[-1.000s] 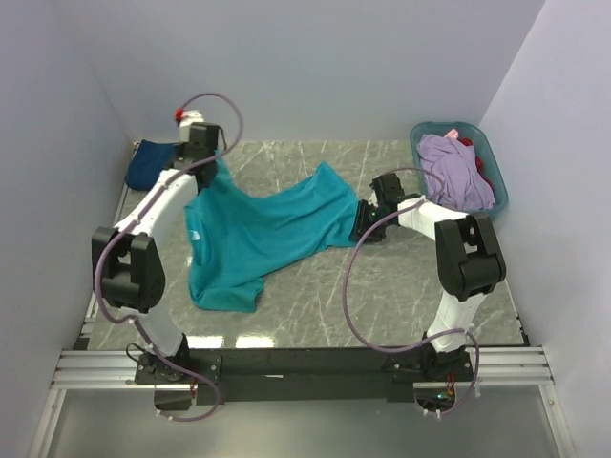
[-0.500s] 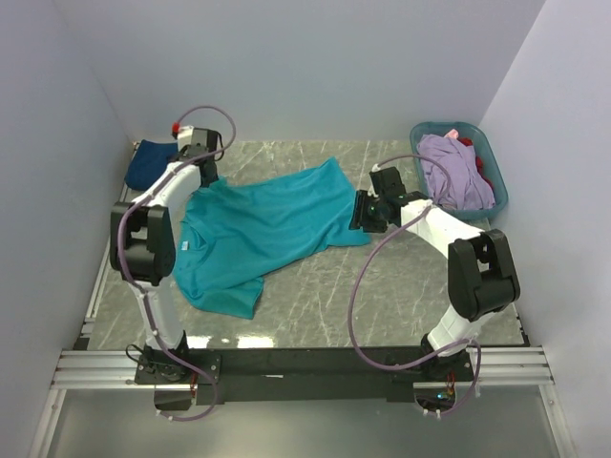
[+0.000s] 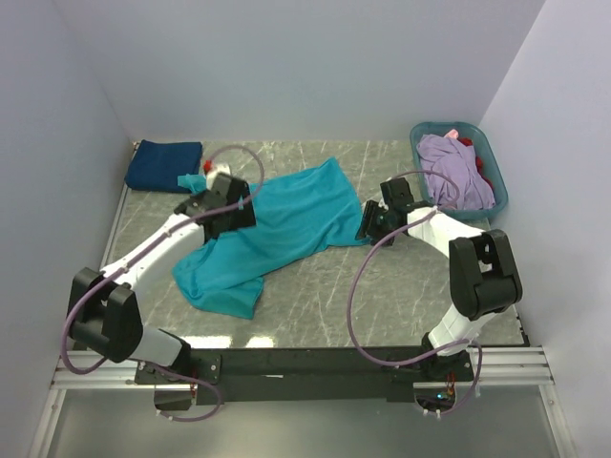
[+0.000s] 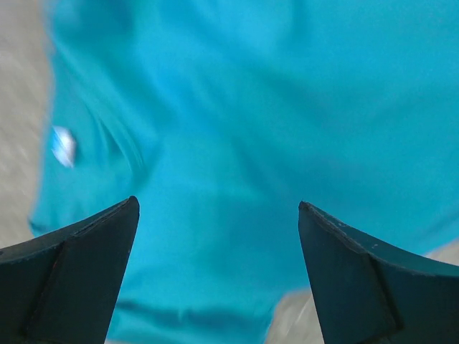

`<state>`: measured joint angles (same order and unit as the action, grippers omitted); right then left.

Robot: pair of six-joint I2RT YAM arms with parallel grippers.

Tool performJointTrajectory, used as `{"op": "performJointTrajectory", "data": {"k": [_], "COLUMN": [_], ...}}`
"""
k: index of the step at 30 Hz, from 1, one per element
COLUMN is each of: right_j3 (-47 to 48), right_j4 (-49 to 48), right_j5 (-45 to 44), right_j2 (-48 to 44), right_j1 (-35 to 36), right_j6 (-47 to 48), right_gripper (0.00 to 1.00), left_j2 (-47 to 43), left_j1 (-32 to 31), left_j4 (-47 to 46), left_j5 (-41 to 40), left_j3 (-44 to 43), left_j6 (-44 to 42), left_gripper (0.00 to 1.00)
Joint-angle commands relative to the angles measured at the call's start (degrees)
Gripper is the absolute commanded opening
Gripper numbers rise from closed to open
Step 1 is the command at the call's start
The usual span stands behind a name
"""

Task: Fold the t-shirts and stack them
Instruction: Flatten the tshirt out

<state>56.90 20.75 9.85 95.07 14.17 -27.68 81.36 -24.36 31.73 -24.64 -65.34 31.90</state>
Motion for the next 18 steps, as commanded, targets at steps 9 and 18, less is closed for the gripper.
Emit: {"op": "performJointTrajectory", "data": {"k": [9,18], "right_j3": [1.28,2.42], "right_j4": [-7.04,-6.34], "right_j5": [5.18,3.95], "right_j2": [6.18,7.06], "right_j1": [-1.60,-1.52], "right_j6": [-6.24,-6.42], "right_gripper": [0.57,0.55], "left_j2": [-10.08,-1.57], "left_j1": [-8.86,-18.08], "left_j4": [7.20,15.29], "left_j5": [12.60,10.94], "left_j3": [14.71,11.82], "left_j6": [10.37,10.29], "left_gripper": [0.99,0.97]}}
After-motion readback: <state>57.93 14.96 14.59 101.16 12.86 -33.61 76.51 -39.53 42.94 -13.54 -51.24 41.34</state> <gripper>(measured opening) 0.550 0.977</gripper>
